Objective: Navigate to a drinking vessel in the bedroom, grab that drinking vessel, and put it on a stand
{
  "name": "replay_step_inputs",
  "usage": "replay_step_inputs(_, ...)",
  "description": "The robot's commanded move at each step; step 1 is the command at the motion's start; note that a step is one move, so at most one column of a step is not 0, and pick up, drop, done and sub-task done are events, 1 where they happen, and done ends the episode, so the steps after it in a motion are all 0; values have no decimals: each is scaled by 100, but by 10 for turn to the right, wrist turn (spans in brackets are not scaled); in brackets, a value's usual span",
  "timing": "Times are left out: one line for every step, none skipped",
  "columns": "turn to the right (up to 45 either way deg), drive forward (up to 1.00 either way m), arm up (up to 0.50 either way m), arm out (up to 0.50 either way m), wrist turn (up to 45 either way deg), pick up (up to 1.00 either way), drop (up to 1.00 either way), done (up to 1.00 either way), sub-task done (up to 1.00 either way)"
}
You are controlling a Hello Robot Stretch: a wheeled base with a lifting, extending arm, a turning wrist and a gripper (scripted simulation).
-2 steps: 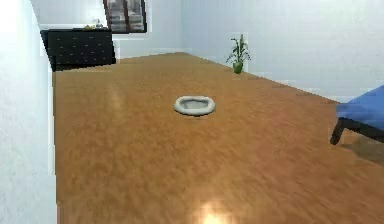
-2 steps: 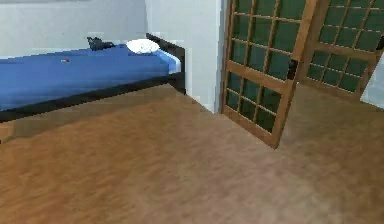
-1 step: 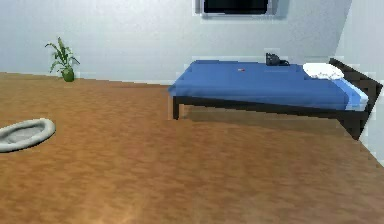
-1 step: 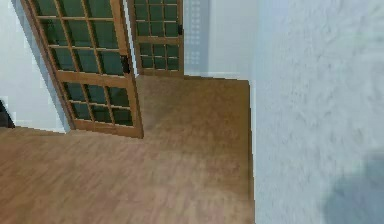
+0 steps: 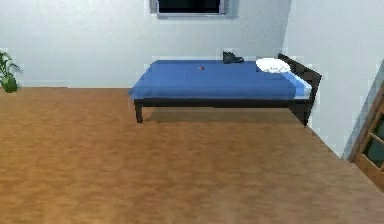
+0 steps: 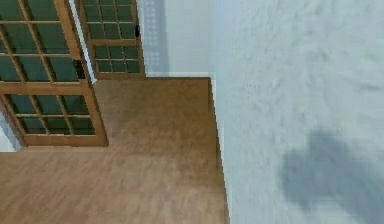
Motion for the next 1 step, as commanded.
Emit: replay_step_inputs(0,35,0,0,0,0,0,0,0)
